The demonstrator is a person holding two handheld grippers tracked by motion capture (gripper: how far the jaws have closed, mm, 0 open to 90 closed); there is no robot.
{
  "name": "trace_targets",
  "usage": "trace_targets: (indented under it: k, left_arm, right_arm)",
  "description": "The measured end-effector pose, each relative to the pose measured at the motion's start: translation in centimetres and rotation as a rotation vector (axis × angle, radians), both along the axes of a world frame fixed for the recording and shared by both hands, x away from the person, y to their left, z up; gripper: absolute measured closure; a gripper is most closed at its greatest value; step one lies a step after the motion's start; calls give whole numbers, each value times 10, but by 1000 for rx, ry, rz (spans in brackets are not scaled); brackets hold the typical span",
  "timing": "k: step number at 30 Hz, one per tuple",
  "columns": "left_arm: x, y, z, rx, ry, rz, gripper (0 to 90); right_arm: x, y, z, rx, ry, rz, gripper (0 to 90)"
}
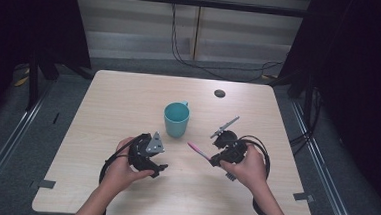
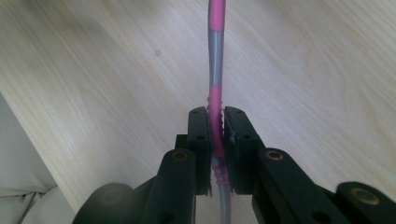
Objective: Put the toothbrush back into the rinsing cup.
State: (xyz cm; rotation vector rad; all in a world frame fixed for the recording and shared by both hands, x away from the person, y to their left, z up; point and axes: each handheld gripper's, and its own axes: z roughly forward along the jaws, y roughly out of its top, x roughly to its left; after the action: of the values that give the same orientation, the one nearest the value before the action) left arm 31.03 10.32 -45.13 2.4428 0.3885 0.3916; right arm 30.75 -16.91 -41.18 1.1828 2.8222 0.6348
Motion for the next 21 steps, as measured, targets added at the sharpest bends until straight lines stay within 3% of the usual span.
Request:
trace_targets:
  k: [11, 16, 21]
  left_arm:
    - [3, -12, 7, 31, -37, -31, 216]
    - [2, -16, 6, 32, -37, -42, 220]
    - [1, -21, 8, 25, -65, -47, 225]
  right_arm:
    - [-2, 13, 1, 5, 12, 39, 819]
    - [-2, 18, 0, 4, 15, 61, 819]
    - [-3, 23, 0, 25, 21, 74, 819]
